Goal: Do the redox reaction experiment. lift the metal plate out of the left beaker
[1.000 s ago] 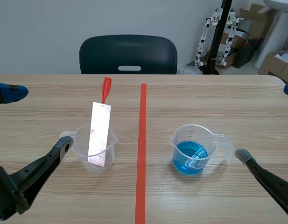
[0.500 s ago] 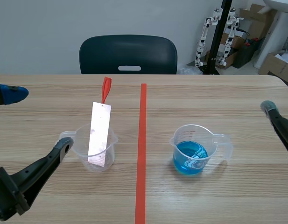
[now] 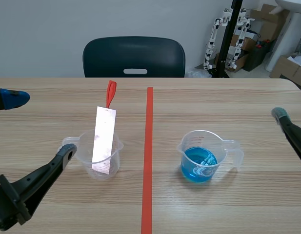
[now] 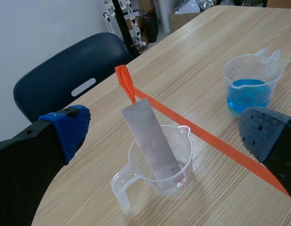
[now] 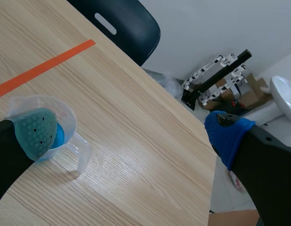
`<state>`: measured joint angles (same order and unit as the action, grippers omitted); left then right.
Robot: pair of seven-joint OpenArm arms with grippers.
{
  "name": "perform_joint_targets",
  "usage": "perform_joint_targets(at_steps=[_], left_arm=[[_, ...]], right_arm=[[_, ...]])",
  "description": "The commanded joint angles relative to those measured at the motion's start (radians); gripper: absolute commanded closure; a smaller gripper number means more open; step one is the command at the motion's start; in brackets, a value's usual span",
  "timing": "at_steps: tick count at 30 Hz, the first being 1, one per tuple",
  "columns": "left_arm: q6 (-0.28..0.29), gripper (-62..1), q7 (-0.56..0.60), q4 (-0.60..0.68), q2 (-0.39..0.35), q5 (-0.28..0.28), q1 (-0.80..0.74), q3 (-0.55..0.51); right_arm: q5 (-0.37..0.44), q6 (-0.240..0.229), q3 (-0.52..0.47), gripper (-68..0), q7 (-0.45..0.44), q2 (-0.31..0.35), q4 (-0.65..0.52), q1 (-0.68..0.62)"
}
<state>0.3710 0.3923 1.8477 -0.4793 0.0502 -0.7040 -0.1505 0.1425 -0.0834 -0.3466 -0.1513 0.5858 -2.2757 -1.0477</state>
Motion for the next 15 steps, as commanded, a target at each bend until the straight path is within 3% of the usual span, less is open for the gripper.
perform_joint_targets(at_steps=[1, 8, 15], left_arm=[[-0.001, -62.3, 0.01, 0.015, 0.002, 0.013, -0.005, 0.006], [-0.002, -62.3, 0.042, 0.01, 0.002, 0.013, -0.031, 0.006], [-0.002, -62.3, 0.179, -0.013, 0.002, 0.014, -0.11, 0.006]], right_arm=[[0.008, 0.009, -0.006, -67.9, 0.007, 0.054, -0.003, 0.003], [0.156, 0.009, -0.006, -67.9, 0.024, 0.22, 0.026, 0.003], [0.286, 0.008, -0.005, -67.9, -0.155, 0.344, 0.128, 0.003]])
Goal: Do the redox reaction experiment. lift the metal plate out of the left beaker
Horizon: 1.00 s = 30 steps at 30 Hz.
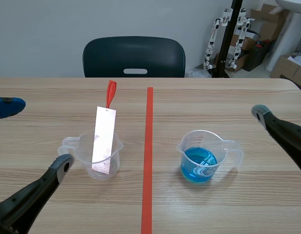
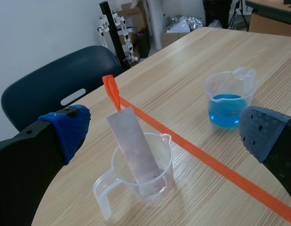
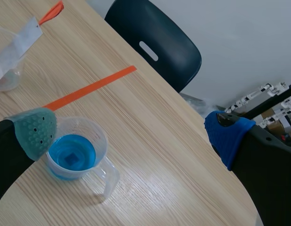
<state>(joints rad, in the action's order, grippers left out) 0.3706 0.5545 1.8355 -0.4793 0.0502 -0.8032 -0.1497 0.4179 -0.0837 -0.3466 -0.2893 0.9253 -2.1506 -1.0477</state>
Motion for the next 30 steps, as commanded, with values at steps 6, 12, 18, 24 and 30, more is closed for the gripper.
perform_joint_targets(at_steps=[6, 12, 18, 24, 30], left_arm=[[-0.013, -62.3, 0.113, -0.039, 0.002, 0.017, -0.067, 0.006], [-0.092, -62.3, 0.214, -0.14, 0.002, 0.037, -0.089, 0.065], [-0.203, -62.3, 0.375, -0.303, 0.003, 0.036, -0.089, 0.169], [-0.263, -62.3, 0.502, -0.433, 0.039, 0.037, -0.088, 0.223], [-0.322, -62.3, 0.589, -0.547, 0.109, 0.035, -0.084, 0.251]], right_arm=[[0.077, -0.008, -0.005, -67.9, -0.135, 0.093, 0.079, 0.003], [0.13, -0.021, 0.042, -67.9, -0.225, 0.23, 0.116, 0.003], [0.148, -0.02, 0.1, -67.9, -0.32, 0.35, 0.117, 0.003], [0.166, -0.021, 0.13, -67.9, -0.354, 0.431, 0.117, 0.003], [0.167, -0.022, 0.134, -67.9, -0.344, 0.427, 0.118, 0.031]])
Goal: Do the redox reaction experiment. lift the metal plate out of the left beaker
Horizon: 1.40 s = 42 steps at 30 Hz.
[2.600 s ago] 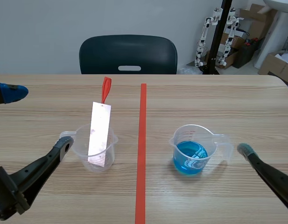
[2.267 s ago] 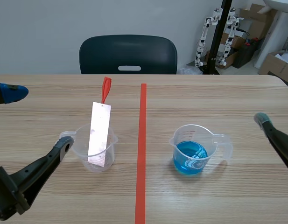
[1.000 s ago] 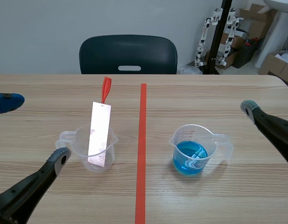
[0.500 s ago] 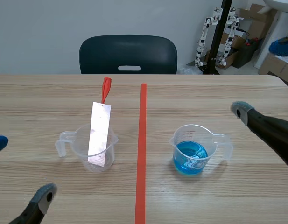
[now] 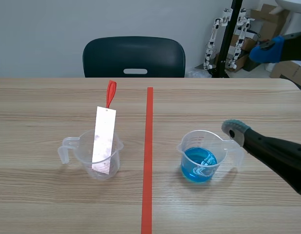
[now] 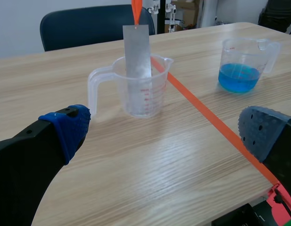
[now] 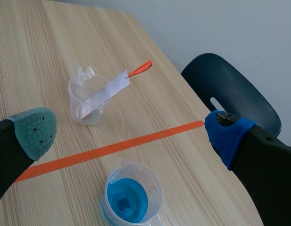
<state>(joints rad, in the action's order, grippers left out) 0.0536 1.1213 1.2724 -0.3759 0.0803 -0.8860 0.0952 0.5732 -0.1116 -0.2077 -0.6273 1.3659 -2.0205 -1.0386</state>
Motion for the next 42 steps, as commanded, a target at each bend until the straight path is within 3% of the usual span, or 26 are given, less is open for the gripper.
perform_joint_targets(at_steps=[1, 7, 11, 16, 21, 28, 34, 42], left_arm=[[-0.017, -62.3, 0.037, -0.002, 0.015, 0.006, 0.003, 0.012], [-0.044, -62.3, 0.175, -0.127, 0.047, 0.006, 0.036, 0.046], [-0.054, -62.3, 0.266, -0.204, 0.061, 0.018, 0.051, 0.055], [-0.067, -62.3, 0.391, -0.283, 0.065, 0.044, 0.059, 0.061], [-0.066, -62.3, 0.433, -0.32, 0.065, 0.087, 0.06, 0.061], [-0.066, -62.3, 0.433, -0.359, 0.065, 0.085, 0.095, 0.062], [-0.066, -62.3, 0.433, -0.365, 0.065, 0.084, 0.125, 0.062], [-0.066, -62.3, 0.433, -0.364, 0.065, 0.064, 0.161, 0.062]], right_arm=[[0.011, 0.006, -0.005, -67.9, -0.001, -0.019, -0.012, 0.027], [0.002, -0.035, 0.008, -67.9, 0.061, -0.159, -0.011, 0.113], [-0.053, -0.115, 0.049, -67.9, 0.113, -0.28, 0.001, 0.203], [-0.119, -0.122, 0.17, -67.9, 0.138, -0.36, 0.021, 0.292], [-0.128, -0.121, 0.311, -67.9, 0.183, -0.362, 0.022, 0.388], [-0.114, -0.111, 0.468, -67.9, 0.239, -0.331, 0.022, 0.534], [-0.063, -0.009, 0.578, -67.9, 0.241, -0.28, 0.024, 0.639], [-0.044, -0.012, 0.748, -67.9, 0.238, -0.28, 0.097, 0.821]])
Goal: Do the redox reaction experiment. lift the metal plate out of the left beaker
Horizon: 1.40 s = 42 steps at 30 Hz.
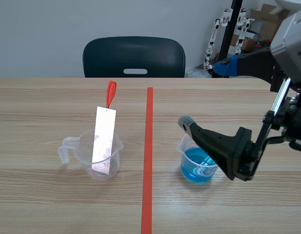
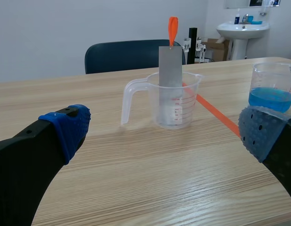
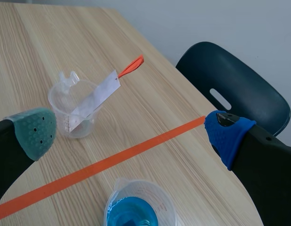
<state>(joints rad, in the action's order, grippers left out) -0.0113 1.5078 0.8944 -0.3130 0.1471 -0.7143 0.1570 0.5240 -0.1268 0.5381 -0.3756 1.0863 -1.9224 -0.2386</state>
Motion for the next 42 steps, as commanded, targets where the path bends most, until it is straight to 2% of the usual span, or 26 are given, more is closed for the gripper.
perform_joint_targets(at_steps=[1, 5, 11, 14, 24, 36, 42], left_arm=[[-0.001, -62.3, 0.046, 0.014, 0.003, -0.002, -0.011, 0.001], [-0.002, -62.3, 0.046, 0.014, 0.002, -0.007, -0.011, 0.014], [-0.002, -62.3, 0.046, 0.014, 0.002, -0.009, -0.011, 0.032], [-0.002, -62.3, 0.046, 0.014, 0.002, -0.009, -0.011, 0.033], [-0.002, -62.3, 0.046, 0.014, 0.002, -0.009, -0.011, 0.033], [-0.002, -62.3, 0.046, 0.014, 0.002, -0.009, -0.011, 0.032], [-0.002, -62.3, 0.046, 0.014, 0.002, -0.009, -0.011, 0.032]], right_arm=[[0.004, 0.003, 0.028, -67.9, -0.014, 0.0, 0.008, 0.045], [0.021, 0.003, 0.121, -67.9, -0.014, 0.0, 0.04, 0.134], [0.116, 0.003, 0.225, -67.9, 0.018, -0.011, 0.081, 0.265], [0.143, 0.003, 0.264, -67.9, 0.068, -0.044, 0.107, 0.323], [0.144, 0.003, 0.383, -67.9, 0.163, -0.171, 0.218, 0.475], [0.248, -0.002, 0.49, -67.9, 0.235, -0.294, 0.371, 0.651], [0.256, -0.039, 0.537, -67.9, 0.278, -0.384, 0.461, 0.714]])
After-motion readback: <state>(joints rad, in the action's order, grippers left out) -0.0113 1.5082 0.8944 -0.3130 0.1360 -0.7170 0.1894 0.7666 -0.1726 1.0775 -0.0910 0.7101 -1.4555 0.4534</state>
